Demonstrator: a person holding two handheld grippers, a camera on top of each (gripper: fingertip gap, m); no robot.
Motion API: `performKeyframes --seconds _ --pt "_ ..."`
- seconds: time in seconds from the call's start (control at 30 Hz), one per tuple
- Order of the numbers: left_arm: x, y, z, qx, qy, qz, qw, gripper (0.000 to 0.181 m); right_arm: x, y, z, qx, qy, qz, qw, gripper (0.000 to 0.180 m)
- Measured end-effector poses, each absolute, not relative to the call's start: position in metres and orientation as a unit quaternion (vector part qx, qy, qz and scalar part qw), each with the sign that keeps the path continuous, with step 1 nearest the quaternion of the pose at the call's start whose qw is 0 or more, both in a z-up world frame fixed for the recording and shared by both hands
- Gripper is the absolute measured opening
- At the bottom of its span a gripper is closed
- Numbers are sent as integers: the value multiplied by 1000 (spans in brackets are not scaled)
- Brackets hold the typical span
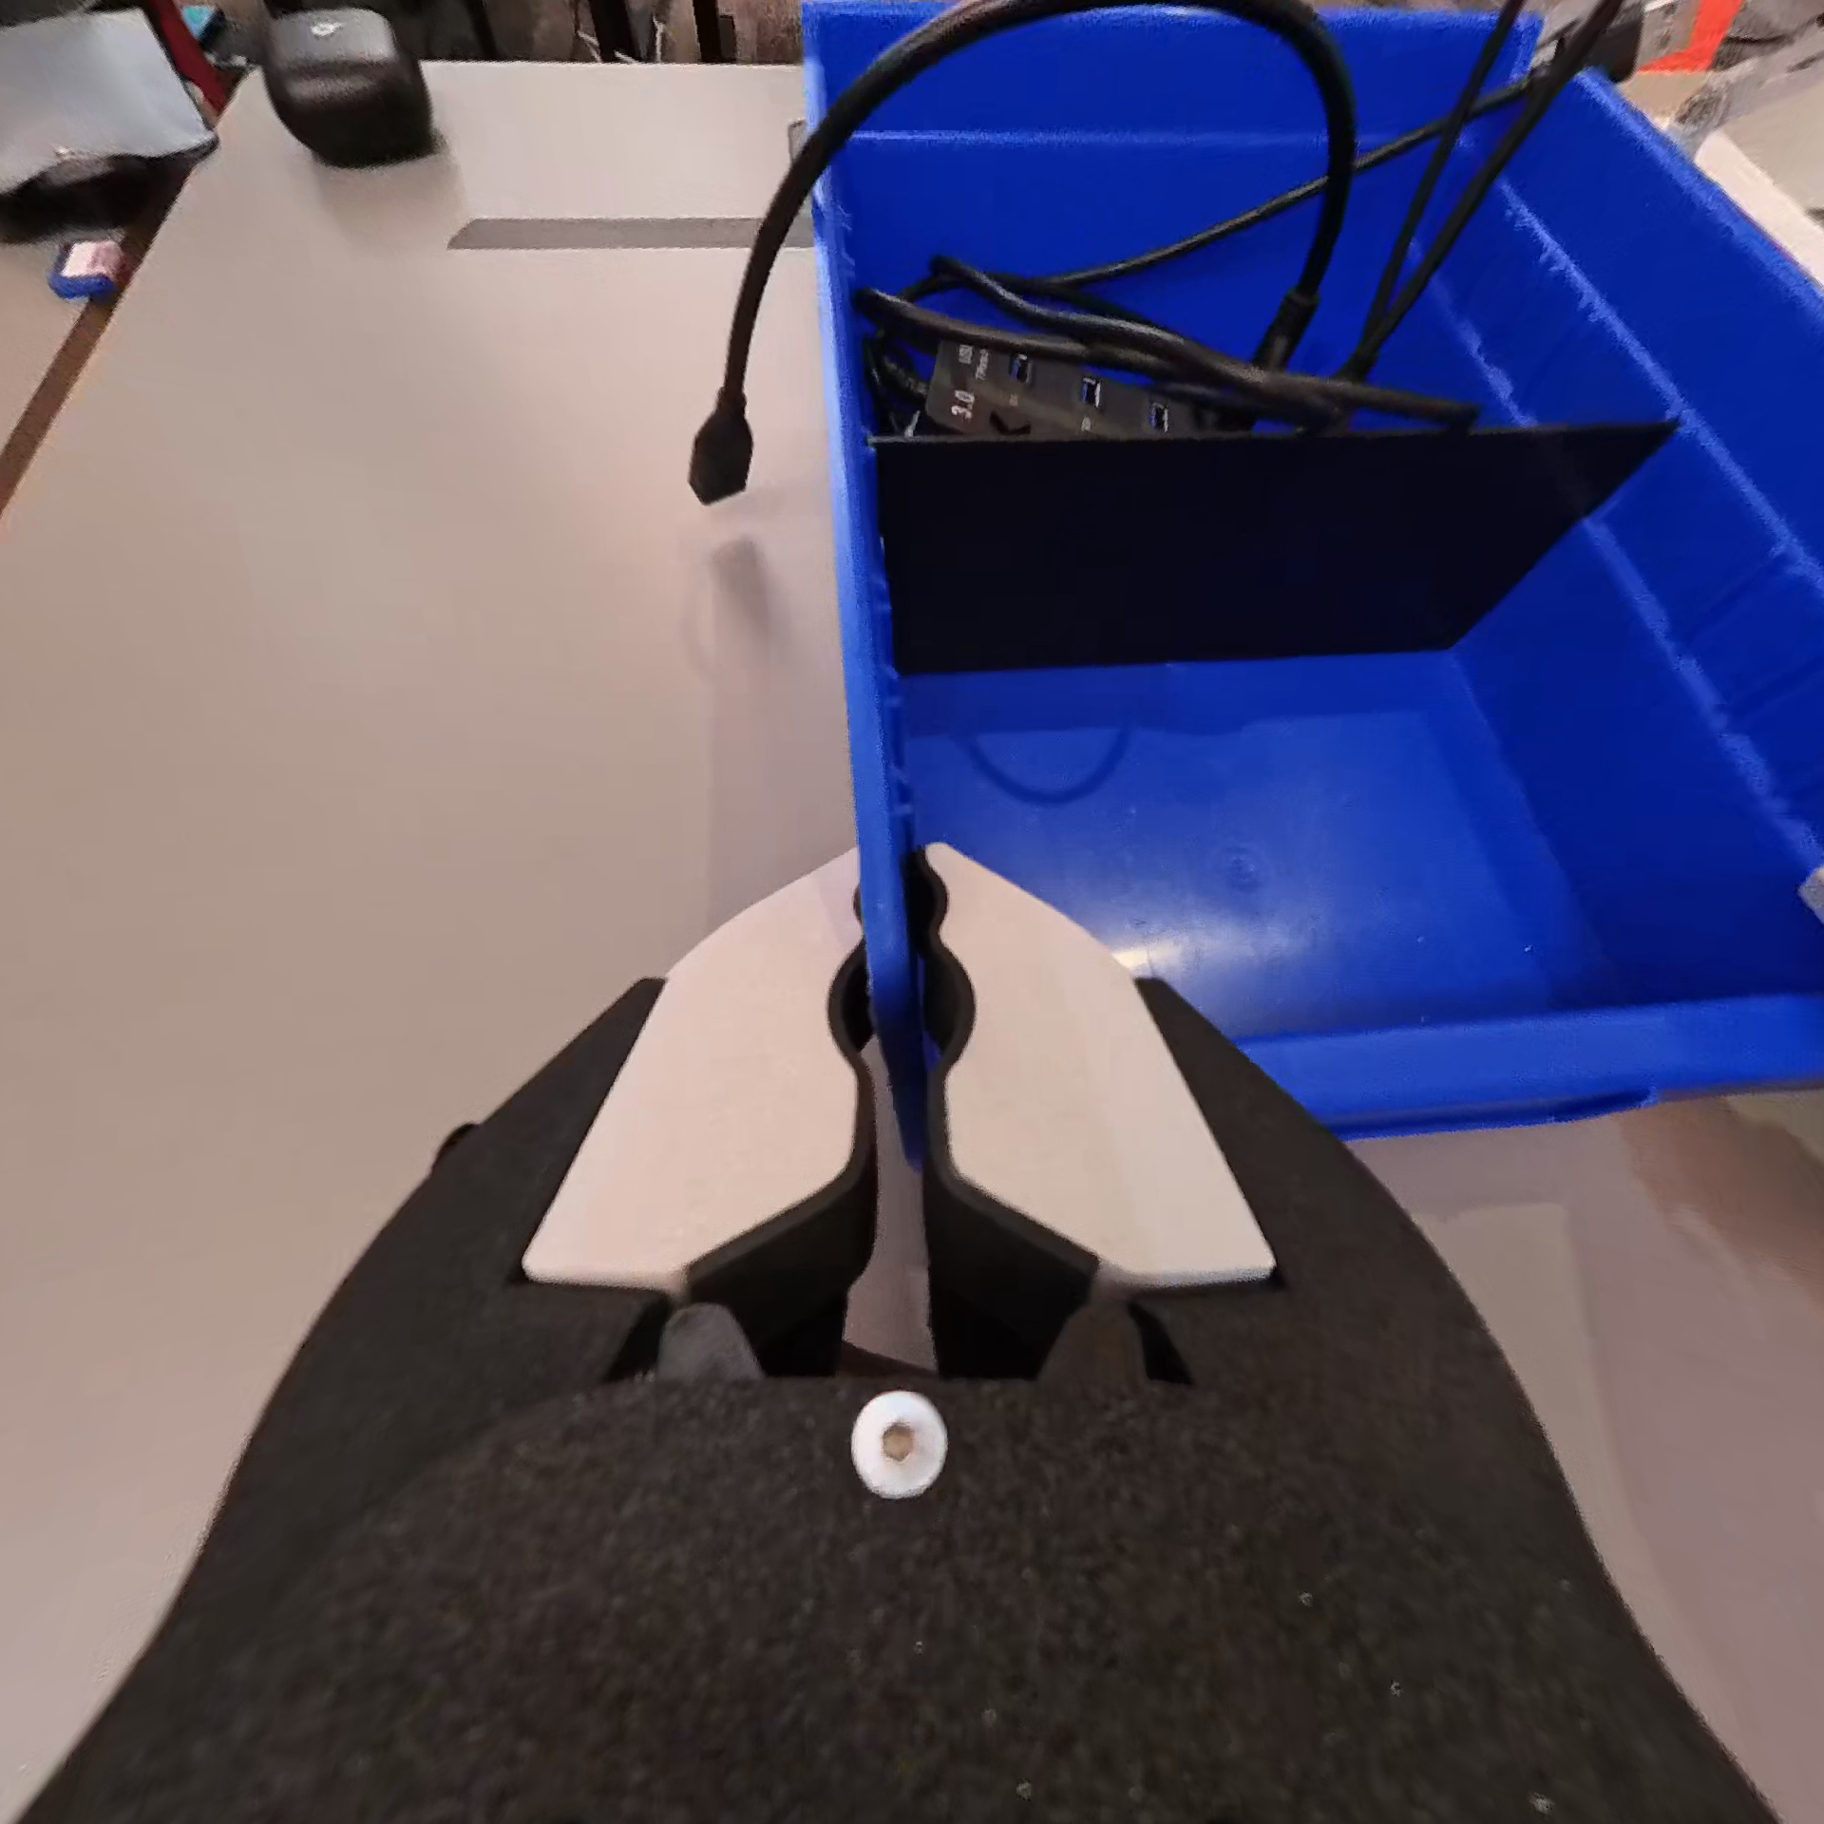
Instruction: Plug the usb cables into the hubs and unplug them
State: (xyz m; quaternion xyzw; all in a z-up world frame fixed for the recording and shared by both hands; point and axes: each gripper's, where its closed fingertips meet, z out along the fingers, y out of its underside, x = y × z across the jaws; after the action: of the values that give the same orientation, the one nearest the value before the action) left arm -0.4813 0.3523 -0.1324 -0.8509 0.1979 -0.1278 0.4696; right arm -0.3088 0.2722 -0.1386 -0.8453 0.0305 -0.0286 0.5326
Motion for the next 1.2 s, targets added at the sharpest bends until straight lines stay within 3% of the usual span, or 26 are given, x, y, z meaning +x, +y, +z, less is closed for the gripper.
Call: performKeyframes --seconds 0.17,0.33,0.57,0.8,1.2 --pt "-480 350 -132 -852 161 -153 474 8 -321 243 -140 -858 -63 152 486 19" --pt "-489 339 -125 -855 126 -164 476 20 -268 181 -117 -834 -99 264 475 31" --pt "-504 300 -85 -823 75 -33 563 27 -84 107 -105 -842 -83 115 521 33" --pt "-408 219 -95 -803 136 -200 545 24 84 67 -133 -835 44 -8 548 33" --pt "-389 211 -113 -810 186 -244 500 26 88 79 -133 -824 112 30 555 29"
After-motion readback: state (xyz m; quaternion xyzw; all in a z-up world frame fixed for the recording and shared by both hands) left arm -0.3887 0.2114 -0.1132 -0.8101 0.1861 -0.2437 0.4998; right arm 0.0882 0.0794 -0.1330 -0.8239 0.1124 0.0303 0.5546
